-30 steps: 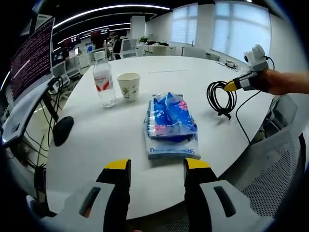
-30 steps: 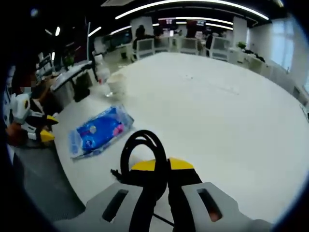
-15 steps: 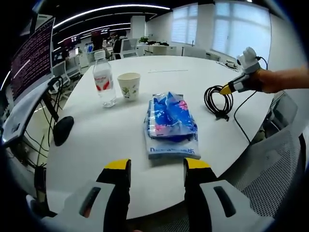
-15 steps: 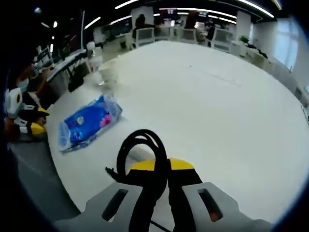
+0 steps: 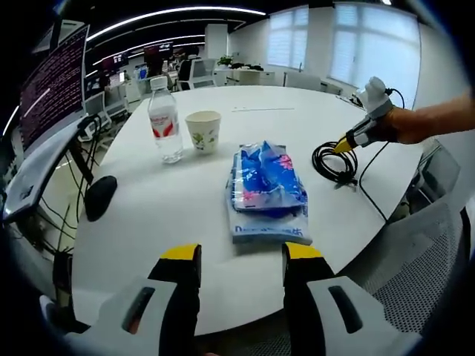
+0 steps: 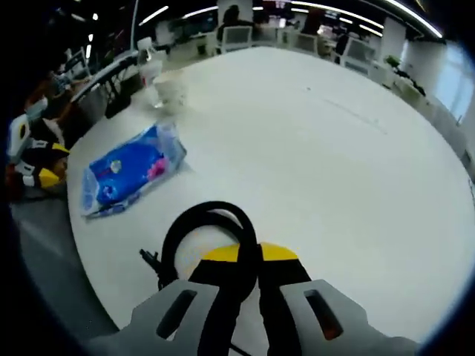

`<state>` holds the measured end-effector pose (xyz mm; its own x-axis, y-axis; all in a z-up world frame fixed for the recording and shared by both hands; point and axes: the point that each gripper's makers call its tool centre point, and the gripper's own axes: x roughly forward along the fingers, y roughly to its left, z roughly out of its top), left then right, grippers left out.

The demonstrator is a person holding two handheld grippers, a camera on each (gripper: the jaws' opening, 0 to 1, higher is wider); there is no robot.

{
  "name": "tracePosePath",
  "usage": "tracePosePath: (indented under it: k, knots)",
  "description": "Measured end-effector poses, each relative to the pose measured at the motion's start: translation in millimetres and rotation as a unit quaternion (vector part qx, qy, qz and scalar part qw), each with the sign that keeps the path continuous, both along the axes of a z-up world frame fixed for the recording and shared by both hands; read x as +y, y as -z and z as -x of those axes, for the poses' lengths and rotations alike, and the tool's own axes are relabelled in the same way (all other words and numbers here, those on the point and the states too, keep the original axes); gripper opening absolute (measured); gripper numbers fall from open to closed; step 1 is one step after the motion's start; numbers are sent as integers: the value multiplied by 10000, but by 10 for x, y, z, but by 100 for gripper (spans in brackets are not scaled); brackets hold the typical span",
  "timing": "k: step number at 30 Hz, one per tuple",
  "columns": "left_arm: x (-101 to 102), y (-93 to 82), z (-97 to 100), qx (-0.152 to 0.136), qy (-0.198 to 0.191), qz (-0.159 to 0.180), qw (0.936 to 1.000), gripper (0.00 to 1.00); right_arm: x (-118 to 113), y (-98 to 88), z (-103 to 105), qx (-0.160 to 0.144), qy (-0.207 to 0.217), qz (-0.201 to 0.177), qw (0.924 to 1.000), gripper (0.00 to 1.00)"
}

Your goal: Arrange the tabletop items into an orderly group along one side of the table until the central work area is clear of visible clutter.

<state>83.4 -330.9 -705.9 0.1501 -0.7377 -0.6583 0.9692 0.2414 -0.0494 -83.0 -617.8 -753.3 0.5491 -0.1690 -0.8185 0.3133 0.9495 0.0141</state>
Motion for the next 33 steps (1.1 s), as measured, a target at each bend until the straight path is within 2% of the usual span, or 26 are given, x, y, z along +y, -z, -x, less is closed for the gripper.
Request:
tracePosePath:
  k: [1,4,7,12,25,33]
  knots:
    - [1,0,-2,-4,-3,-2,10000,43,-2,-3,2,20,-32,17,10000,1]
    - [4,3,-5,-13,-8,-17,10000,43,14,-18,-17,16,-73,-10,10000,2]
    - [11,6,-11,-6,-31,-30,10000,43,5,-37,-45,97,-194,26,9998,6]
    - [7,4,-28,-18,-59,-28,10000,43,19,-106,-157,13,-391,65,9992,7]
    - [9,5,-31,-36,-60,-47,10000,43,161,-139,-336,-109,-690,43,9975,9]
    - [3,5,-26,-46,-39,-37,10000,44,280,-261,-589,-353,-951,-16,9948,12]
